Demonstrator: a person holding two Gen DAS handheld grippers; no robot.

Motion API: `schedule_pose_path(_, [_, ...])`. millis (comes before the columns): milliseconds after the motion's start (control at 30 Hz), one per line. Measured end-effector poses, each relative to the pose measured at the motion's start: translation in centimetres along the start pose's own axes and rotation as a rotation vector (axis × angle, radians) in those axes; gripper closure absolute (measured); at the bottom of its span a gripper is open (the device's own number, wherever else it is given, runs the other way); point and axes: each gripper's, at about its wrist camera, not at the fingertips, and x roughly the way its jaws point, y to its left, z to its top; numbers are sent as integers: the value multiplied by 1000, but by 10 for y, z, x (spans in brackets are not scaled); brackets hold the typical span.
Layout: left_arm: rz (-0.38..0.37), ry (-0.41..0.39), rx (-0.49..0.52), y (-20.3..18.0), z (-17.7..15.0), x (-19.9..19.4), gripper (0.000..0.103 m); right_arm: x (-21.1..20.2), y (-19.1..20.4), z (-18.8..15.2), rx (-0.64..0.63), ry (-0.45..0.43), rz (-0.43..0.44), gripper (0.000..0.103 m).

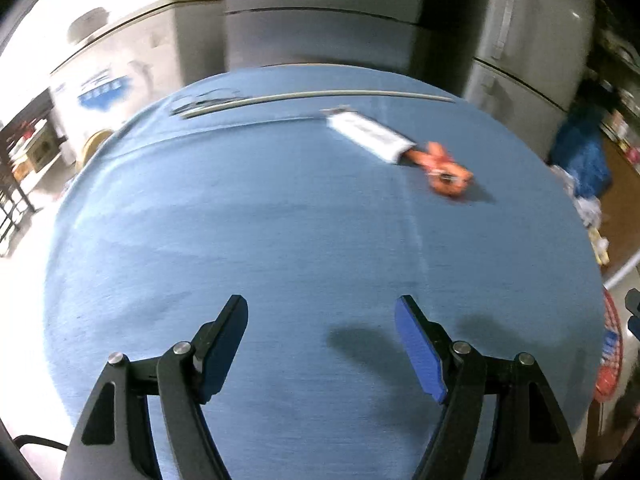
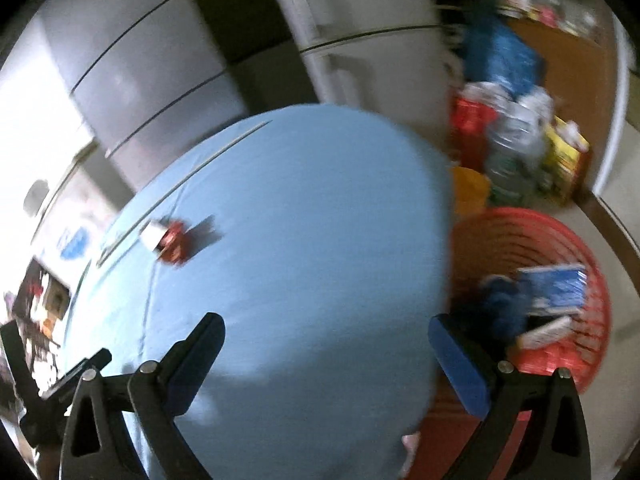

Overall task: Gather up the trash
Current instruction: 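Move both open tools back over the table toward the orange wrapper, then close the right tool on the orange snack wrapper and lift it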

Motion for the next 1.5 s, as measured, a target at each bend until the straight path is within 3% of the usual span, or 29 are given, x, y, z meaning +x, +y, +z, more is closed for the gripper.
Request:
schedule_pose_path(333, [19, 15, -63, 32, -9, 19, 27, 52, 104, 14, -217, 67, 28, 0])
schedule_pose_path(700, [83, -1, 0, 26, -13, 29, 20, 106, 158, 48, -290, 76, 57, 4])
schedule_pose_path(767, [87, 5, 4, 26, -13, 30, 14, 118, 166, 59, -287, 83, 60, 14])
schedule_pose_path(900, [91, 15, 0, 27, -14, 33, 8, 143, 178, 74, -289, 117, 60, 21])
schedule_pose_path(967, [90, 18, 5, 26, -14, 34, 6, 158, 183, 79, -289, 143, 58, 33])
schedule_pose_path(1100, [92, 20, 5, 26, -15, 35, 5, 178, 193, 78, -310, 169, 48, 36])
schedule_pose_path(1133, [91, 22, 7, 26, -15, 35, 4, 184, 194, 78, -314, 179, 42, 45])
schedule_pose_path(1167, [91, 23, 8, 26, -15, 36, 3, 189, 195, 77, -319, 194, 36, 60])
schedule_pose_path(1233, [92, 24, 10, 26, -15, 37, 3, 197, 199, 75, -346, 195, 16, 71])
schedule_pose_path(1367, [93, 24, 11, 26, -16, 37, 2, 195, 200, 70, -384, 197, 19, 74])
schedule_pose_path(1500, [93, 24, 11, 26, -17, 37, 2, 182, 175, 62, -357, 176, 22, 74])
